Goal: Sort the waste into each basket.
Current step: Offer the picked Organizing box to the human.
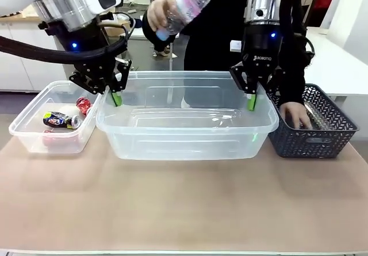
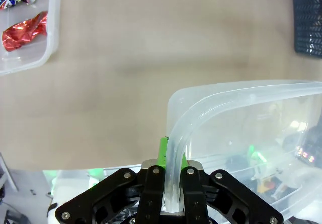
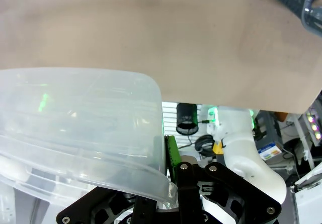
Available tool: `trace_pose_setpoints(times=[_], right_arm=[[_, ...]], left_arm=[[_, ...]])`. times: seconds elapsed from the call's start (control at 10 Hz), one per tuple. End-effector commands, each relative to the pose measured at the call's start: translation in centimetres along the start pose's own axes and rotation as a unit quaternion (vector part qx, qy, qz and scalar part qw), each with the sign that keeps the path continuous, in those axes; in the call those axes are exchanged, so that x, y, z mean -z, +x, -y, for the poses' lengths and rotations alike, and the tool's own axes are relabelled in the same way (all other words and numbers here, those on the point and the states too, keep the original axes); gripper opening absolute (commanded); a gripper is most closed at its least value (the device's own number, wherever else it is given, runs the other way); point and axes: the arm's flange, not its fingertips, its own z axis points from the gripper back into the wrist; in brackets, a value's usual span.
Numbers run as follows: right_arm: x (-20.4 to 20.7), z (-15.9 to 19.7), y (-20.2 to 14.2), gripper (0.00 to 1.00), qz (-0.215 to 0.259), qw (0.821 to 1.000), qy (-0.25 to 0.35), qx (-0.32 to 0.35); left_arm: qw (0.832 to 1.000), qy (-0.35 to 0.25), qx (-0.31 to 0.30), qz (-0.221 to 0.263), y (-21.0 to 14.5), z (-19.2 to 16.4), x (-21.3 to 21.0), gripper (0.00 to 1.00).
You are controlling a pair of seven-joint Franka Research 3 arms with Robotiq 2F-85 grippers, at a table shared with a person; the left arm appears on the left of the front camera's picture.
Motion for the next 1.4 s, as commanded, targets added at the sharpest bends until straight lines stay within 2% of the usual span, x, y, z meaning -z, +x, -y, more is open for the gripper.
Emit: trace_pose_setpoints(times=[0.0,1.3], right_arm=[[0.02,-0.14,-0.3,0.0,-0.001,1.0,0.0,-0.004],[0.02,-0.14,-0.3,0.0,-0.001,1.0,0.0,-0.004]], left_arm=[[1.0,0.008,-0.007,0.007,-0.2,-0.25,-0.2,0.0],[1.0,0.008,-0.007,0.007,-0.2,-0.25,-0.2,0.0]])
